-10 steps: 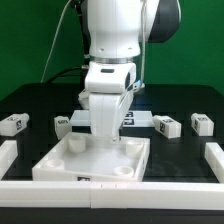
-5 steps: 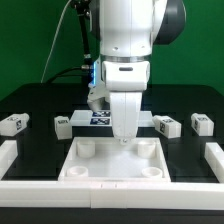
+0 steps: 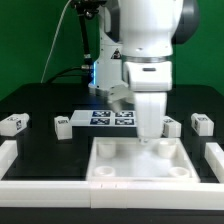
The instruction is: Assemble one leg
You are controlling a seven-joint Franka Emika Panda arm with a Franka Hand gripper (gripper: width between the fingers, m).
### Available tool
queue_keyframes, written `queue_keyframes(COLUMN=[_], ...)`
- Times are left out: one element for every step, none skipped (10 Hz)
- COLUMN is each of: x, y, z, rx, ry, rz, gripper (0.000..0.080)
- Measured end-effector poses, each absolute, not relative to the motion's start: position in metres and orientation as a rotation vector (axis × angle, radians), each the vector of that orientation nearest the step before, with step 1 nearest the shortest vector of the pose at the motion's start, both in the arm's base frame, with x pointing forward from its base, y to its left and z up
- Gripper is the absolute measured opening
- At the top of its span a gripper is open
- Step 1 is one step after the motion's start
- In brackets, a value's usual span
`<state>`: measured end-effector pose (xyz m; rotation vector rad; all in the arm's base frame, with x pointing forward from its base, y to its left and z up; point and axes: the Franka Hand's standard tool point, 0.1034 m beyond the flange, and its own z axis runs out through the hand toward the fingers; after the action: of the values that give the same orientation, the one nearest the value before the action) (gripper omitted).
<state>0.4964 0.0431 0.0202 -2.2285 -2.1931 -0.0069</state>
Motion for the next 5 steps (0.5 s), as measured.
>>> queue_keyframes(x=[0.497, 0.498, 0.499, 0.499, 0.5], y=[0.059, 0.071, 0.081, 0.087, 0.087], z=[0.02, 0.02, 0.02, 0.02, 0.021], rx=[-2.228, -2.234, -2.246, -2.253, -2.263], ry=[-2.194, -2.187, -2.172, -2.162, -2.151], rz=[-0.01, -0.008, -0.006, 0.002, 0.009], gripper=[0.0059, 0.0059, 0.0059, 0.0059, 0.0059])
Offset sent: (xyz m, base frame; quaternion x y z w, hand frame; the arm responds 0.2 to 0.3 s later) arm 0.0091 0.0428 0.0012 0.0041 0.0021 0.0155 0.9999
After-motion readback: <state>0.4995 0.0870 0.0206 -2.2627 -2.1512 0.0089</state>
